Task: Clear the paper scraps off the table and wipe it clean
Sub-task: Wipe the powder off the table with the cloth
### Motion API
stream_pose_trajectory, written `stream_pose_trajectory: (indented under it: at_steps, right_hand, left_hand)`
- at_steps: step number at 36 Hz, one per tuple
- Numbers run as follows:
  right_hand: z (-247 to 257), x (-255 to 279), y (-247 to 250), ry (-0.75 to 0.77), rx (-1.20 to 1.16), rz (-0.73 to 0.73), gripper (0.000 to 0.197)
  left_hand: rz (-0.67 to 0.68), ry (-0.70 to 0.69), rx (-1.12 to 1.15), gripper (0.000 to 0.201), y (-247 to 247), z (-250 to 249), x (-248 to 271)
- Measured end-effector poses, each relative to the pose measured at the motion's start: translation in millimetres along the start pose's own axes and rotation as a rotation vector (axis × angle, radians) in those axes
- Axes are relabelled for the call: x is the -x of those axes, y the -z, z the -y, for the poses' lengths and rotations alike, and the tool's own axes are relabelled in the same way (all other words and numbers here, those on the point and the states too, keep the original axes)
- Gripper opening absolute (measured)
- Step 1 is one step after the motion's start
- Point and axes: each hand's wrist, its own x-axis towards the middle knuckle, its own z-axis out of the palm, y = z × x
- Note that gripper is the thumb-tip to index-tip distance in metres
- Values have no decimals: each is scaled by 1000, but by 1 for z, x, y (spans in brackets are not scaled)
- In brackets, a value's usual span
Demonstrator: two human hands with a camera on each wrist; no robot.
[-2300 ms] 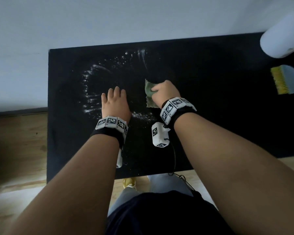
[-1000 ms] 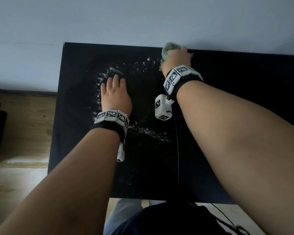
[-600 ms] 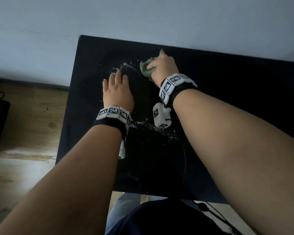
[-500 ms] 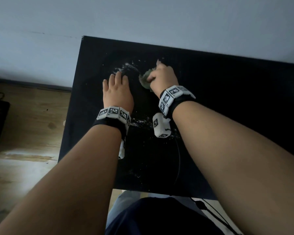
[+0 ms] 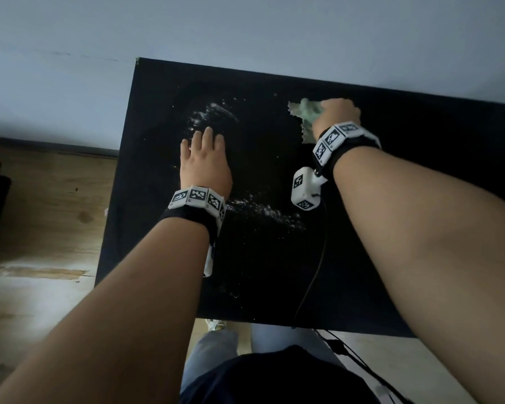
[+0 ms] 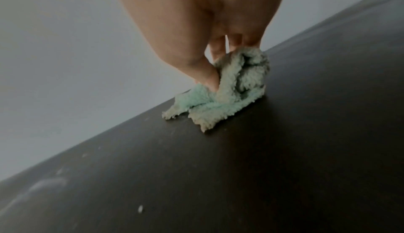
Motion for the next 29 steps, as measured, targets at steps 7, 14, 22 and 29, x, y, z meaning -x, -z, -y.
stream_pose_trajectory:
  at_steps: [7, 14, 22, 29]
  right_hand:
    - [14, 24, -16, 178, -142, 26, 48]
    - [17, 32, -33, 352, -147, 81, 29]
    - [14, -14, -21, 153, -105, -151, 37]
    - [51, -27, -32, 293, 5, -54, 37]
  left_hand:
    - [0, 10, -9, 54, 0, -2, 2]
    - [-17, 21, 6, 53, 2, -5, -1]
    - [-27, 47, 26, 52, 3, -2, -10]
    - [-24, 88, 25, 52, -1, 14, -12]
